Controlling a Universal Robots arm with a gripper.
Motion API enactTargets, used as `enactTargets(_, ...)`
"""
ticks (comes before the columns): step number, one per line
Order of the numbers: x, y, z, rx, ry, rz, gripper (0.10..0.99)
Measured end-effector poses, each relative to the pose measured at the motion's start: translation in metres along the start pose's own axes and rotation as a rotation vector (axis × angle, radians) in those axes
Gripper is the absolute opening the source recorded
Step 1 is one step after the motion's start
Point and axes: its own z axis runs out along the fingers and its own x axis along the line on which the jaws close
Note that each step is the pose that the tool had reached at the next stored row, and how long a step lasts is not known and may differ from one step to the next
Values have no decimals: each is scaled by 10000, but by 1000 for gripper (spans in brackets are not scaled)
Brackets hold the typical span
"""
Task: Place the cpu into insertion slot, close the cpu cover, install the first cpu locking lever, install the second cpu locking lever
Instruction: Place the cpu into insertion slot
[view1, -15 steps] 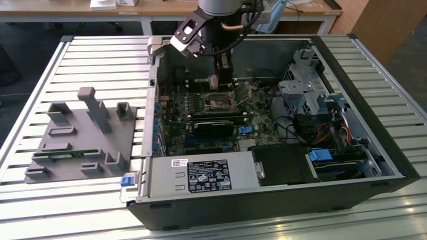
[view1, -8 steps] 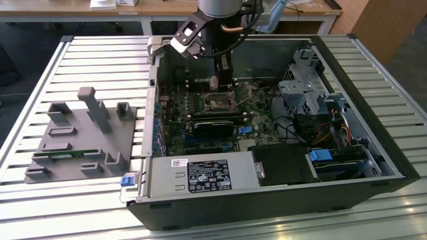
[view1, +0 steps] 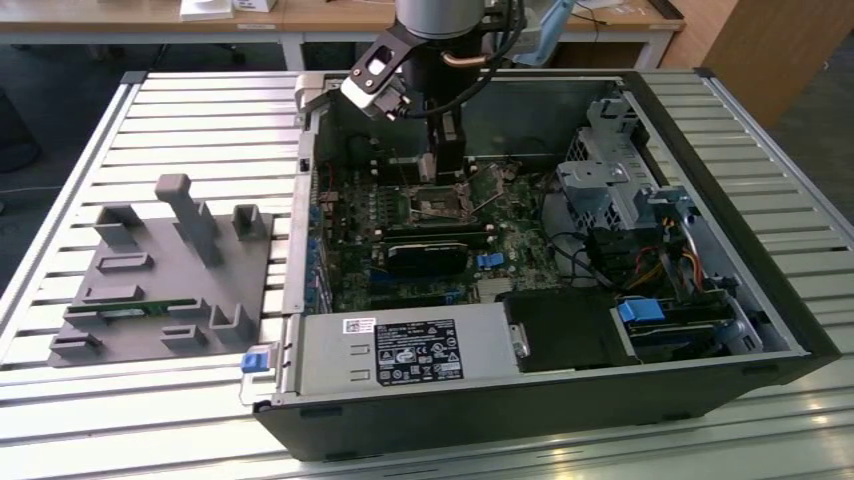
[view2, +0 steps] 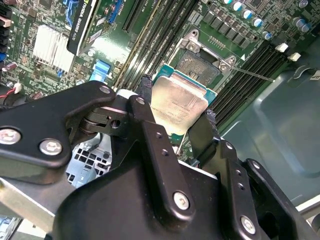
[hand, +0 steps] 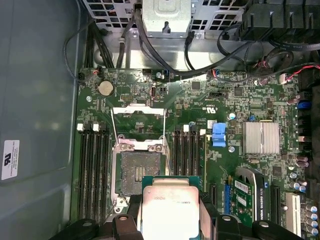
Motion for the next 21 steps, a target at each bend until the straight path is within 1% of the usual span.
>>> enactTargets(15,9,-5,51,0,1,-16,541)
enactTargets(17,9,-6,57,2,12,-148,541)
enactTargets(19,9,-7,62,5,33,-394,541)
enactTargets(21,9,-8,67,5,43,-499,541)
